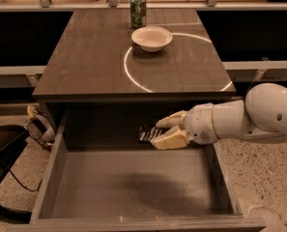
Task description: Place rxbar chocolate into top drawer
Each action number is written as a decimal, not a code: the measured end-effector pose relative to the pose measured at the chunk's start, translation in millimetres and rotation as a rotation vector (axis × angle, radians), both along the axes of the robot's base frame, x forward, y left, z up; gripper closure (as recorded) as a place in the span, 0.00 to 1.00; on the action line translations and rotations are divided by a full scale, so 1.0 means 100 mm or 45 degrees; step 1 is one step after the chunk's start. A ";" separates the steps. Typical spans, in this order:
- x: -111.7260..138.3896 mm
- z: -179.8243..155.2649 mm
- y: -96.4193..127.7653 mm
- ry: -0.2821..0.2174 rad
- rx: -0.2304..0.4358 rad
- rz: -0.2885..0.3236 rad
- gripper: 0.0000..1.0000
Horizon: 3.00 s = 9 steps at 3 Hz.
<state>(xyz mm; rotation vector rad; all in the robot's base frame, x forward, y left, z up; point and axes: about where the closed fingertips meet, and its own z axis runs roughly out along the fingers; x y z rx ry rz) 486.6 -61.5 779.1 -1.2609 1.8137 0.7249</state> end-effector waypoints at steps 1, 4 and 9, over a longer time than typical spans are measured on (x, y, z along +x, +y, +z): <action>0.00 0.00 0.00 0.000 0.000 0.000 1.00; 0.06 -0.86 0.93 -0.045 -0.063 0.202 1.00; -0.12 -1.47 1.50 -0.019 0.016 0.261 0.38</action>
Offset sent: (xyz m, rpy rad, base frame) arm 0.0172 0.0505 -0.0227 -0.0585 -0.0173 0.0662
